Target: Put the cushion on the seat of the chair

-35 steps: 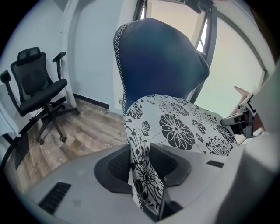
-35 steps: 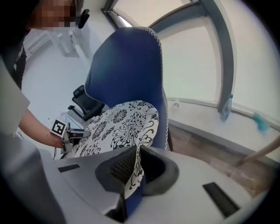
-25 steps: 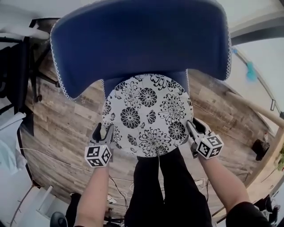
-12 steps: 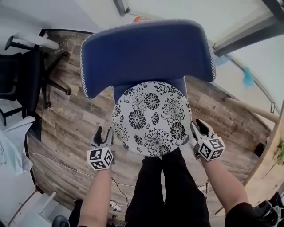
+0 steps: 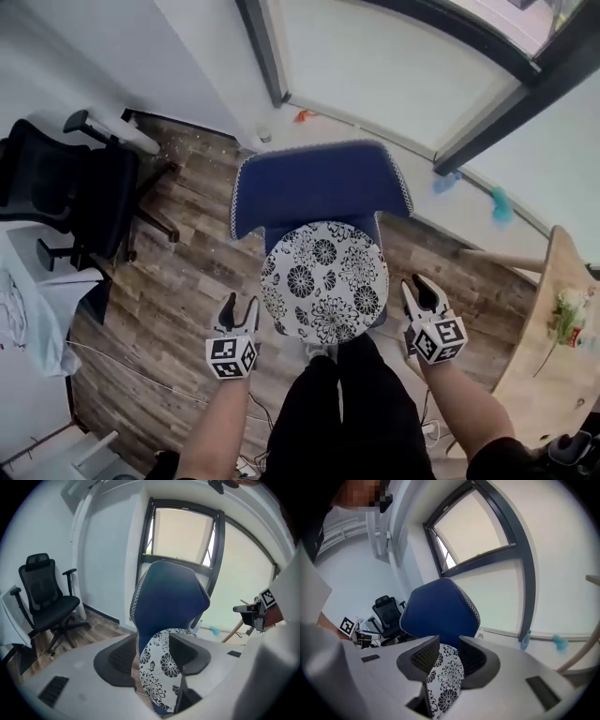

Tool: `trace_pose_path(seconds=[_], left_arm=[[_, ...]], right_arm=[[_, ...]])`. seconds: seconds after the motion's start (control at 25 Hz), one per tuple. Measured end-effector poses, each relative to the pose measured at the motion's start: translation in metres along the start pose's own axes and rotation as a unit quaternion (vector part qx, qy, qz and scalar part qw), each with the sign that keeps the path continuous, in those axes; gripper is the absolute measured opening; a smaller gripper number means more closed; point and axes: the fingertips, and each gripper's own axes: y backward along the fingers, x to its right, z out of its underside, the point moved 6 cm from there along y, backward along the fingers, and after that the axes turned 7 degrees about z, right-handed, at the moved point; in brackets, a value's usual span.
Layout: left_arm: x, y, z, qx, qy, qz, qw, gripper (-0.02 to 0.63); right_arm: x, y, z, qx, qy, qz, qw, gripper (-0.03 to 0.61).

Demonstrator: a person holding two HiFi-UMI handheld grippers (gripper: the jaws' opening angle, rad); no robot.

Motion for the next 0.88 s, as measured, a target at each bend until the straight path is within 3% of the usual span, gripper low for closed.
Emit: trace_pose_path(seconds=[0.32,0.88], left_arm=[[0.036,0.044,-0.053,0.038,-0.026,0.024,0.9987,0.216],[0.080,0.109,-0.121,0.087,-0.085,0.051,0.9912,0.201]], right_arm=[[-0.029,0.047,-0.055,0.027,0.003,-0.019,0.999,0.143],[-0.074,0.134,-0.144,0.092,0.036,-0.089,0.991,0.143]])
